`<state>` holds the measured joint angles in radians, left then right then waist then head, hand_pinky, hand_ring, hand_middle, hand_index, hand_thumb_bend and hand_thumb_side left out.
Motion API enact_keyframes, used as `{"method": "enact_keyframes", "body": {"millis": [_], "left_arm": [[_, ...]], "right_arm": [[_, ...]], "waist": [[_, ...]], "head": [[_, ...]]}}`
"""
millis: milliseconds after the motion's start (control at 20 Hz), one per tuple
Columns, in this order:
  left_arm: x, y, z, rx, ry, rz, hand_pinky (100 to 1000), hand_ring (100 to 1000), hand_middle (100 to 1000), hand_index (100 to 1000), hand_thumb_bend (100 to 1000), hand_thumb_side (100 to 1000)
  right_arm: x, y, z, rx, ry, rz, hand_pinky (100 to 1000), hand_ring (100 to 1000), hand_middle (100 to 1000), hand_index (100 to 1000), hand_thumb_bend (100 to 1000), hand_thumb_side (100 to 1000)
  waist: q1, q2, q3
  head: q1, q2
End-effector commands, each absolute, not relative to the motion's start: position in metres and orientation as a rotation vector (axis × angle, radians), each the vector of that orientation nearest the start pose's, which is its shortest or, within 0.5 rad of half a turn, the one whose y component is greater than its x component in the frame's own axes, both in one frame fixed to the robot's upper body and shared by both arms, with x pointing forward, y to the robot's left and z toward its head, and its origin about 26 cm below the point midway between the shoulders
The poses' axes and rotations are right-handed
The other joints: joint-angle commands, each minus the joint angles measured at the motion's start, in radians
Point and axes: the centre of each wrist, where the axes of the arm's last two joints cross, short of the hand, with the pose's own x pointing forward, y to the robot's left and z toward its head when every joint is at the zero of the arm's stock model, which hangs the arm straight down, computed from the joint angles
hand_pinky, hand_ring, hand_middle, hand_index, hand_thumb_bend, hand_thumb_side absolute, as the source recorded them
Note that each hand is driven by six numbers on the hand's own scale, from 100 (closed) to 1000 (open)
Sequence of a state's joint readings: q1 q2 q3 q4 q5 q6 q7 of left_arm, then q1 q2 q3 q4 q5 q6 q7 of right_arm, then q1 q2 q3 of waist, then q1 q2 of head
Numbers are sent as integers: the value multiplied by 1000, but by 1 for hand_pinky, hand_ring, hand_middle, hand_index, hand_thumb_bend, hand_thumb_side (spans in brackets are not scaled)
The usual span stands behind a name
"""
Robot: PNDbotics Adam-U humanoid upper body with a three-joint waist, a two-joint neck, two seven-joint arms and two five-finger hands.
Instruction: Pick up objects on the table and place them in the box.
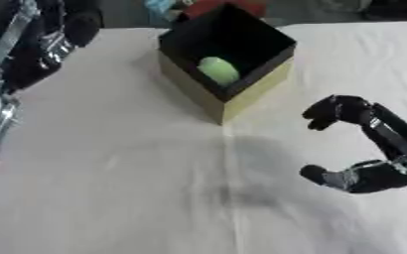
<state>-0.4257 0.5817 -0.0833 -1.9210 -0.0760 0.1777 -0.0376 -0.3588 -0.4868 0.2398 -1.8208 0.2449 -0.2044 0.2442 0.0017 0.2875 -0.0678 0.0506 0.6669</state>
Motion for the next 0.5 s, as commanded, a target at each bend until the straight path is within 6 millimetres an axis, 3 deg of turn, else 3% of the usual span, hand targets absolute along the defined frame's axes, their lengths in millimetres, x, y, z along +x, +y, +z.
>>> {"method": "enact_keyframes", "body": {"millis": [50,500], "left_arm": [[310,280,234,422,-2090,-644,631,597,558,739,740,883],[307,284,183,313,-1981,-491,624,587,547,737,712,904]], "right_arm": [[326,-243,171,-230,-2129,1169,631,652,704,769,554,391],[326,-242,172,-239,-2150,1134,630,651,704,769,553,392]], "waist": [[-2,-14,8],[-9,-13,19]], "head": [[-5,-9],[-9,-9]]}}
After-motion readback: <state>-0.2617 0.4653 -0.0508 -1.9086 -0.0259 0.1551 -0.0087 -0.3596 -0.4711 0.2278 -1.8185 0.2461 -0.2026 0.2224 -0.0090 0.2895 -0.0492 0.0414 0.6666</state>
